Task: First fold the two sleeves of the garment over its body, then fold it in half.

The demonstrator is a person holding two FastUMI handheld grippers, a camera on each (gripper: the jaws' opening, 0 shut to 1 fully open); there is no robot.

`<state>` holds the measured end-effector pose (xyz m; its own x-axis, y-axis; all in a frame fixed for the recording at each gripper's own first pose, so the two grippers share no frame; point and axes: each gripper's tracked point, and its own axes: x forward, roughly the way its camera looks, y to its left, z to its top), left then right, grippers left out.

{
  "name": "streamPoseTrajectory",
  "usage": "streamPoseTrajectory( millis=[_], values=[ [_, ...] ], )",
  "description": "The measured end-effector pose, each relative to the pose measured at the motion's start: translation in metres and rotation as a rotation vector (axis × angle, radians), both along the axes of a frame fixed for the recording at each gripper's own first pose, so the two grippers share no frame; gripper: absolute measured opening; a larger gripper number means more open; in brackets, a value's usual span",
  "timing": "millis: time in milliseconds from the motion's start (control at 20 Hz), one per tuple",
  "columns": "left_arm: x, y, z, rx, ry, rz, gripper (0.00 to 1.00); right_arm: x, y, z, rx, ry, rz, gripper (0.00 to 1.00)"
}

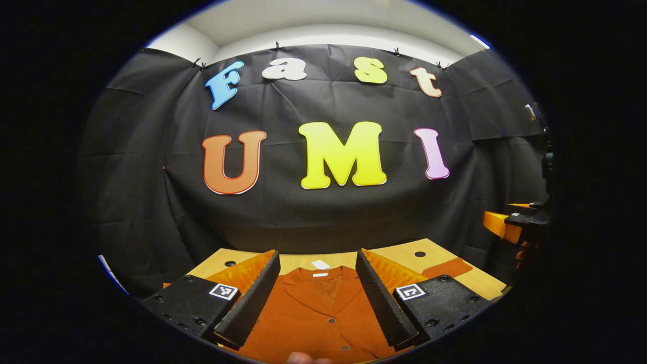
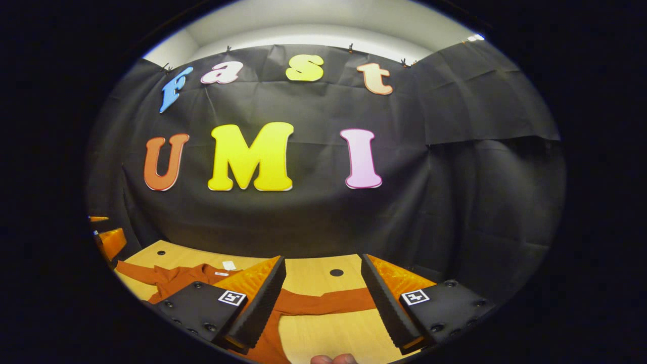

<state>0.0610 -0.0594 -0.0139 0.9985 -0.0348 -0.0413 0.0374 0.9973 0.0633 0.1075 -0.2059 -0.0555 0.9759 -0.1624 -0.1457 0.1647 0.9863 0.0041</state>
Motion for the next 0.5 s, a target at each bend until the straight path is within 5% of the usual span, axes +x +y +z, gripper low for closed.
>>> streamPoseTrajectory(
  millis=[300, 500],
  values=[
    [0.023, -0.056, -0.006, 0.053, 0.026, -0.034, 0.98, 0.066, -0.108, -0.08, 0.007, 0.133, -0.019, 0.95],
    [0.028, -0.098, -0.012, 0.044, 0.048, -0.052, 0.99, 0.128, -0.168, -0.179, 0.096, 0.319, 0.002, 0.95]
  ],
)
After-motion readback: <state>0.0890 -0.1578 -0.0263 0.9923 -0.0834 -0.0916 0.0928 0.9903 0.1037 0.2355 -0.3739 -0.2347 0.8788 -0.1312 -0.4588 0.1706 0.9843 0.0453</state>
